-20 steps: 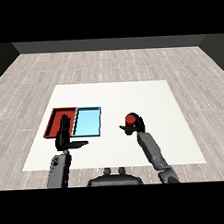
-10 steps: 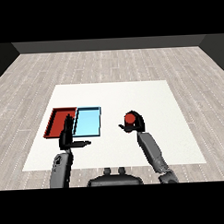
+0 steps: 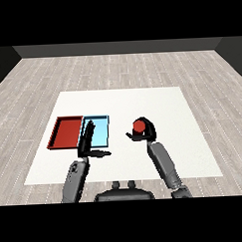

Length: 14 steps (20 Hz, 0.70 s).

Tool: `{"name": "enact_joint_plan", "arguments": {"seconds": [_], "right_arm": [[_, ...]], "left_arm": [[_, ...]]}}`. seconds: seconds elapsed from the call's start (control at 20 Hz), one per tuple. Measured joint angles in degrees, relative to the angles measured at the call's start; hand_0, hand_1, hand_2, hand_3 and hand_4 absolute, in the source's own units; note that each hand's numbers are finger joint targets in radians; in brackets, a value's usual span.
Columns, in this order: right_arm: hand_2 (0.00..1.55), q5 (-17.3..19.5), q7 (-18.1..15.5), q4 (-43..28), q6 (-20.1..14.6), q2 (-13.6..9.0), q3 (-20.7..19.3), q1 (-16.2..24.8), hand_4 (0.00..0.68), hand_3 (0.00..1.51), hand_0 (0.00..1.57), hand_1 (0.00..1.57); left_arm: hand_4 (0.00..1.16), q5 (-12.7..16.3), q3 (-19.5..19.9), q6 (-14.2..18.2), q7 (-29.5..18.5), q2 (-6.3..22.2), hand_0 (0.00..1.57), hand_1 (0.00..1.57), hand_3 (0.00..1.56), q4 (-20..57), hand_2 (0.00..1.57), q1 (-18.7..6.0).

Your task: Pick the red can and put it in the red box

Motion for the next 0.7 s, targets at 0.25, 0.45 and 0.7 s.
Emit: {"name": "enact_joint_plan", "arguments": {"seconds": [0.25, 0.45, 0.7], "right_arm": [[1.44, -1.6, -0.5, -0.2, -2.0, 0.1, 2.1, -1.1, 0.649, 1.42, 1.43, 1.43], [1.44, -1.9, 0.5, -1.6, -3.6, 0.1, 4.0, -1.6, 0.653, 1.42, 1.41, 1.41], [1.4, -2.5, 1.0, -3.6, -6.5, 0.1, 8.1, -2.2, 0.636, 1.39, 1.39, 1.39]], "left_arm": [[0.0, 1.5, -4.5, 2.8, 1.5, -0.2, 0.0, 0.0, 0.0, 2.1, 0.0, -3.1], [0.0, 2.5, -7.6, 5.1, 0.7, -0.2, 0.0, 0.0, 0.0, 4.5, 0.0, -4.8], [0.0, 4.1, -12.7, 10.2, 3.0, -0.2, 0.0, 0.0, 0.0, 4.9, 0.0, -8.1]]}}
